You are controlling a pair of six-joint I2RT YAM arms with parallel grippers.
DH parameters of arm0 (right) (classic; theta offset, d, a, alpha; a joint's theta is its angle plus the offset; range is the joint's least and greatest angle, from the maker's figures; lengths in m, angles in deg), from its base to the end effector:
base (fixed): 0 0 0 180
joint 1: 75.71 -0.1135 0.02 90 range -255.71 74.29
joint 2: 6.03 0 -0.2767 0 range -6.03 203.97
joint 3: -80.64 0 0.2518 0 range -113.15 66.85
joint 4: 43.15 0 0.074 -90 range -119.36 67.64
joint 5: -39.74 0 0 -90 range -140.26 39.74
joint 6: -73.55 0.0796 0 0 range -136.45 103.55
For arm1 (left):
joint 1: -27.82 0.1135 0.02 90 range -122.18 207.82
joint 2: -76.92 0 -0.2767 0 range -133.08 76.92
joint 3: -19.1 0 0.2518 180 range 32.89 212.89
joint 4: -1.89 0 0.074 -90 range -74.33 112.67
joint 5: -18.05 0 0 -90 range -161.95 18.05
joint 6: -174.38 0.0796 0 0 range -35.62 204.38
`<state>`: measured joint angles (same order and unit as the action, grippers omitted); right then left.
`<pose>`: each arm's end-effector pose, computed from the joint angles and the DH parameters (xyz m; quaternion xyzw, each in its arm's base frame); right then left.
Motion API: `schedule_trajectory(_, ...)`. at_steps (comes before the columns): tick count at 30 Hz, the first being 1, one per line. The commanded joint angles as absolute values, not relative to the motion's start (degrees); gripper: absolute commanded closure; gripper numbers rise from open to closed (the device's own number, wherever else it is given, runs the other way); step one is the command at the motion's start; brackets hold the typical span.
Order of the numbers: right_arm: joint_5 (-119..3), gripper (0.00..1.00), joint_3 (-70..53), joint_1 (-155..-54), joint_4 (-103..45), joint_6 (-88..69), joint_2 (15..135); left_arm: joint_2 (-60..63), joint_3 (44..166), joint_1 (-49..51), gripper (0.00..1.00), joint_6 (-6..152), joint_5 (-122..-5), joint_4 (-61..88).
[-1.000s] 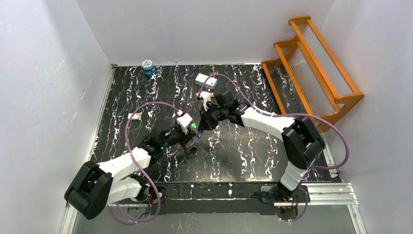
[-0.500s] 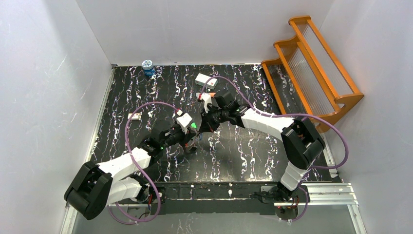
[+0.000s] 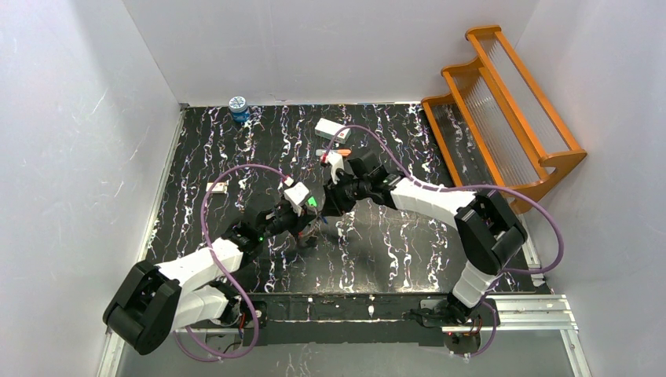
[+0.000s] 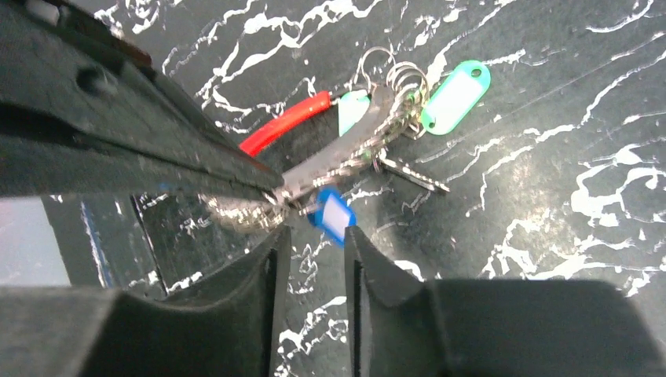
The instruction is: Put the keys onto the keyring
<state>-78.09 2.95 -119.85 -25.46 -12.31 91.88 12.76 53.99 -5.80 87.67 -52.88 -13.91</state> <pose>0.2671 0.3110 0.2118 -0.3975 0.7834 0.3715 0.3006 0.2056 -0.1679 0.2047 0.3424 0.7020 -0.2853 0.5555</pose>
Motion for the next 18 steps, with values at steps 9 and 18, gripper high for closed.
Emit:
schedule_trajectory(9, -73.5, 0.17, 12.9, -119.8, -39.1, -14.6, 80.3, 15.4, 53.3, -6.0, 1.0, 88.1, -52.9, -15.4)
schedule_trajectory(18, -79.9, 0.17, 23.9, -119.8, -55.2, -22.9, 74.8, 18.2, 52.1, -6.0, 1.0, 94.4, -46.3, -16.7)
